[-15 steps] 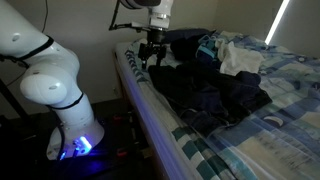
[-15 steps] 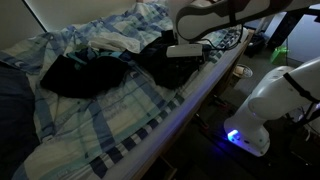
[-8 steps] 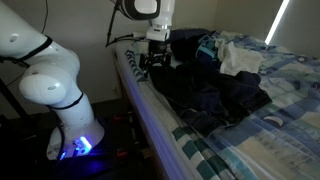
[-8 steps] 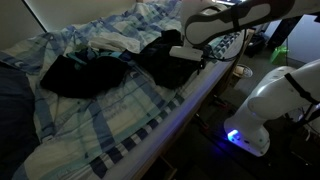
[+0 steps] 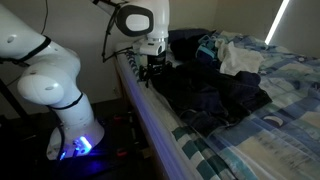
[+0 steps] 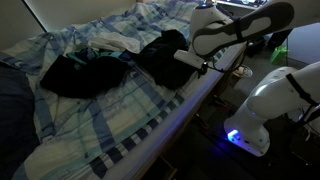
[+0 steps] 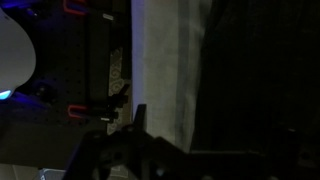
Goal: Fold the pair of pants
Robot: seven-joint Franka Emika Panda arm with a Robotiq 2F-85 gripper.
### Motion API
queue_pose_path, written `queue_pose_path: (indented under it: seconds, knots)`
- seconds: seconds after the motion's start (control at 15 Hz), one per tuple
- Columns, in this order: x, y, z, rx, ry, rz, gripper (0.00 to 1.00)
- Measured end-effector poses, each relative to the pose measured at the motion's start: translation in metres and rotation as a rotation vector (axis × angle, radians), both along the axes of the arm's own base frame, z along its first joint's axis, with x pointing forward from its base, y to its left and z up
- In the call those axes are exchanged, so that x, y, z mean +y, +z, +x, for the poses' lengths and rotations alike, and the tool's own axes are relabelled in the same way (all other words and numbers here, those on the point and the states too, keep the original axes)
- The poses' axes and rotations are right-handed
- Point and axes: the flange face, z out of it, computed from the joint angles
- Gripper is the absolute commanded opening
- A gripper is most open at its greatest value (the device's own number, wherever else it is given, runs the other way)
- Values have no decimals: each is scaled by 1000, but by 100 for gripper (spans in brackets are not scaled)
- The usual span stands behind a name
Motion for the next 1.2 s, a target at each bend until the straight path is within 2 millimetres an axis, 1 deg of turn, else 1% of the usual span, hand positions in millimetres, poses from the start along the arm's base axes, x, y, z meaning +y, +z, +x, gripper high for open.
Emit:
queue_pose_path:
  seconds: [0.27,0.33,0.4,0.47,0.53,0.87,0.93,1.0,1.07,1.13,1.2]
  knots:
    - [0,0,4,-18,1,-1,100]
    - [1,0,5,-21,2,-2,95]
    - [1,-1,5,-22,3,-2,76]
    - [1,-1,5,-23,4,-3,71]
    - [2,-1,6,-26,5,-3,69]
    - [8,-10,11,-33,22,-7,29]
    - [10,-13,13,-35,28,-9,62]
    - [12,-16,14,-35,32,-10,68]
    - [13,-18,15,-35,35,-10,69]
    - [13,-21,16,-34,36,-10,75]
    - [13,-23,16,-32,36,-9,83]
